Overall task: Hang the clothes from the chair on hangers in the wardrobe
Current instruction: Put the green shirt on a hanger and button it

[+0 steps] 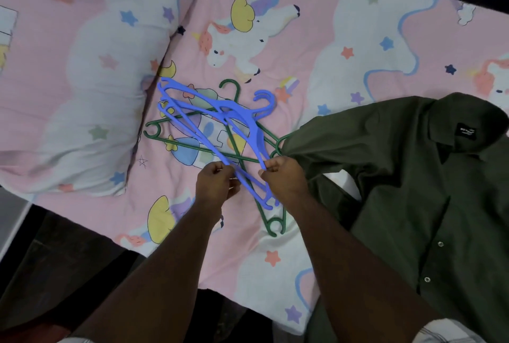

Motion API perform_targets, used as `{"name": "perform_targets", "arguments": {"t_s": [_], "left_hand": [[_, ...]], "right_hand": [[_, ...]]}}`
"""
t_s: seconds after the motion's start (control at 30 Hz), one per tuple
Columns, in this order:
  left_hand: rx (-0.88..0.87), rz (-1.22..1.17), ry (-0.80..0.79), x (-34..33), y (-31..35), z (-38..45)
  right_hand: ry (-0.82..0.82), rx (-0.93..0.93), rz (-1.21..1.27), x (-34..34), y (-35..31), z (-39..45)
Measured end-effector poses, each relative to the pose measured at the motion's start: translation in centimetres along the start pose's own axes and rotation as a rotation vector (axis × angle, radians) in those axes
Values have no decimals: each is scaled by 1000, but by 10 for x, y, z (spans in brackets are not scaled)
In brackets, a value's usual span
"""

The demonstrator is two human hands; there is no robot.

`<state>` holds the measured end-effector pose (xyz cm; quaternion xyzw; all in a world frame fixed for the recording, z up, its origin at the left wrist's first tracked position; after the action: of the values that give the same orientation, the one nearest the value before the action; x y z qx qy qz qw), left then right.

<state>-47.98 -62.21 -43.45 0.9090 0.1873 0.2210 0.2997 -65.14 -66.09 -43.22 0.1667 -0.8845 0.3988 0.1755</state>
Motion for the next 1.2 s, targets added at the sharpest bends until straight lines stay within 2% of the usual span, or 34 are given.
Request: {"name": "perform_targets", "arguments": {"t_s": [0.1, 0.27, 0.4, 0.57, 0.73, 0.8, 1.0, 1.2], "left_hand": [[50, -129, -82, -1, 9, -17], [151, -501, -252, -31, 41, -43], [68, -440, -372, -75, 50, -65], [38, -408, -323, -141, 28, -105], [4, -442, -269, -210, 7, -138], [0, -450, -230, -239, 0, -149], [-62, -484, -145, -316, 2, -171], [-114, -485, -103, -364, 19, -166]], "right_hand": [[-37, -75, 288, 19, -1, -4], [-38, -38, 384, 89, 2, 0], [-50, -10, 405, 152, 20, 1], [79, 25, 342, 226, 57, 9], [447, -23, 245, 323, 120, 13], [515, -102, 288, 360, 153, 13], [553, -221, 396, 416, 221, 33], [550, -211, 371, 431, 215, 68]]}}
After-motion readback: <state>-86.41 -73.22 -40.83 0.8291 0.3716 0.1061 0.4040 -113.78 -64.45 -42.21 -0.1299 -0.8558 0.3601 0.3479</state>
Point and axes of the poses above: each hand's wrist, its own z-axis towards the middle knuckle, its own x-axis out of the back of the hand, y = z × x, the point moved 5 cm from there along z, towards the middle knuckle, and after that the axes turned 9 degrees about y, right-handed, at the moved point
